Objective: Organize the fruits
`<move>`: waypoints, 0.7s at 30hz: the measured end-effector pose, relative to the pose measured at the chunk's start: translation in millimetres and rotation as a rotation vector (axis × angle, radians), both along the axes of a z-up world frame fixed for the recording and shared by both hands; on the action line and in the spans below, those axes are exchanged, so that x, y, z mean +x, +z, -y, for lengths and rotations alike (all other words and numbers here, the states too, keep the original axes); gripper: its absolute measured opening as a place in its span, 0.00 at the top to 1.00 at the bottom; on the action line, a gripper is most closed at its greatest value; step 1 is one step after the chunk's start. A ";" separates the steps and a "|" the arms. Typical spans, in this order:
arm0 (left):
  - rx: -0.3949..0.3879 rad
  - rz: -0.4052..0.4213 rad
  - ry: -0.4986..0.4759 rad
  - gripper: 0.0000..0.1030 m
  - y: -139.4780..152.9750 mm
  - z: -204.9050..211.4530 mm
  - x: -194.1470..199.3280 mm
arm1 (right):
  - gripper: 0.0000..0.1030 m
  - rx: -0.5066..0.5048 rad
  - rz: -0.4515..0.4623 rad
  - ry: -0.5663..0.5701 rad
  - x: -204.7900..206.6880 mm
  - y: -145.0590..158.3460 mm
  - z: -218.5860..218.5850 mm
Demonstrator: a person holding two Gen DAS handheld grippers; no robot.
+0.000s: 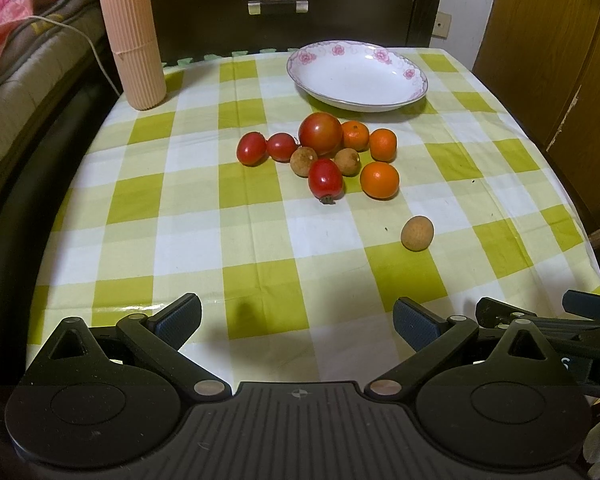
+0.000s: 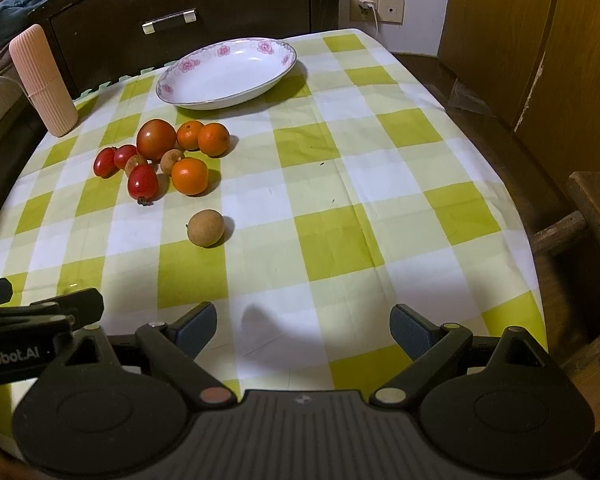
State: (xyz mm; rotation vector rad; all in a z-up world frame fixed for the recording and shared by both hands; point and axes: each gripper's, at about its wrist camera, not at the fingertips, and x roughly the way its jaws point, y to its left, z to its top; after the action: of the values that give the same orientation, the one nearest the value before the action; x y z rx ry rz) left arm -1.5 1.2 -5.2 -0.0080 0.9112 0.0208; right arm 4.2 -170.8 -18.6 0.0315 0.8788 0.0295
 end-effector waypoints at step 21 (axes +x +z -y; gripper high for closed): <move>0.017 0.037 0.001 0.00 -0.3 -0.1 -0.3 | 0.10 -0.002 -0.008 0.000 1.4 -1.0 -0.6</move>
State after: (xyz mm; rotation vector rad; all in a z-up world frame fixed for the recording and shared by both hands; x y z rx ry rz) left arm -1.8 1.3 -5.5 0.0072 0.8743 0.0296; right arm 5.6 -170.2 -19.6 0.0300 0.8867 0.0289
